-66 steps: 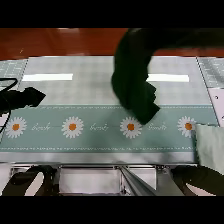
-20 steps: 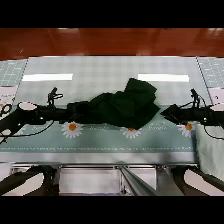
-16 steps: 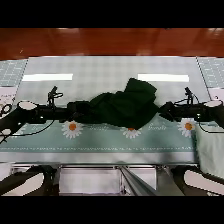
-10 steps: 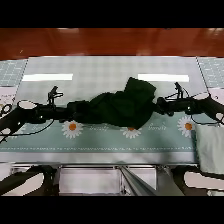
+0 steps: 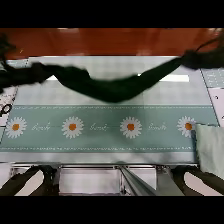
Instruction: Fold the shirts.
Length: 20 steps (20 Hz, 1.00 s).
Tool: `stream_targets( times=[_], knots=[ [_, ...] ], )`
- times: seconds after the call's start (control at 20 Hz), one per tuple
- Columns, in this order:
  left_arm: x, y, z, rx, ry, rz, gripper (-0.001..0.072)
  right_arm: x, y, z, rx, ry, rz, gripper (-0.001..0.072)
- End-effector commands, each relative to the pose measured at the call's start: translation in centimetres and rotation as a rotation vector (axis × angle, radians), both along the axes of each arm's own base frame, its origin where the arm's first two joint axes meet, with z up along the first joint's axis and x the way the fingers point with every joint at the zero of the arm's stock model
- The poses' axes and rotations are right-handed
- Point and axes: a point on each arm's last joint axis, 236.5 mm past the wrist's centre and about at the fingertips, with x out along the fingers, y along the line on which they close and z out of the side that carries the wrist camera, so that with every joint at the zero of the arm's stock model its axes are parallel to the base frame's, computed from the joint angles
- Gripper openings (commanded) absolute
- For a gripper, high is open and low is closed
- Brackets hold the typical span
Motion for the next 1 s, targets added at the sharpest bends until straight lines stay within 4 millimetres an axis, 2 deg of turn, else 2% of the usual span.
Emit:
stream_targets(
  times=[0.0, 0.05, 0.15, 0.25, 0.35, 0.55, 0.7, 0.85, 0.95],
  knots=[
    [-3.6, 2.1, 15.3, 0.107, -0.384, 0.083, 0.002, -5.8, -2.3, 17.0, -0.146, -0.354, -0.112, 0.0022],
    [-5.3, 2.3, 18.3, 0.136, -0.467, 0.104, 0.002, -8.3, -2.0, 20.6, -0.15, -0.448, -0.118, 0.0022],
    [-8.6, 2.5, 22.5, 0.196, -0.594, 0.153, 0.002, -13.3, -1.6, 25.4, -0.163, -0.587, -0.139, 0.0022],
    [-11.1, 3.1, 23.9, 0.274, -0.654, 0.216, 0.002, -17.7, -2.0, 28.0, -0.176, -0.672, -0.188, 0.0022],
    [-13.4, 2.6, 23.5, 0.34, -0.653, 0.225, 0.002, -21.3, -2.3, 28.8, -0.198, -0.71, -0.223, 0.0022],
    [-16.9, 0.1, 21.7, 0.414, -0.627, 0.125, 0.002, -26.3, -3.3, 27.9, -0.236, -0.686, -0.284, 0.0022],
    [-18.6, 0.3, 19.5, 0.472, -0.551, 0.111, 0.002, -28.1, -3.3, 26.6, -0.243, -0.639, -0.29, 0.0023],
    [-19.5, -0.1, 15.3, 0.477, -0.38, 0.032, 0.002, -27.6, -3.4, 24.6, -0.222, -0.559, -0.291, 0.0022],
    [-19.3, -0.4, 11.1, 0.46, -0.239, -0.026, 0.002, -25.9, -3.5, 21.7, -0.221, -0.466, -0.278, 0.0022]
  ],
)
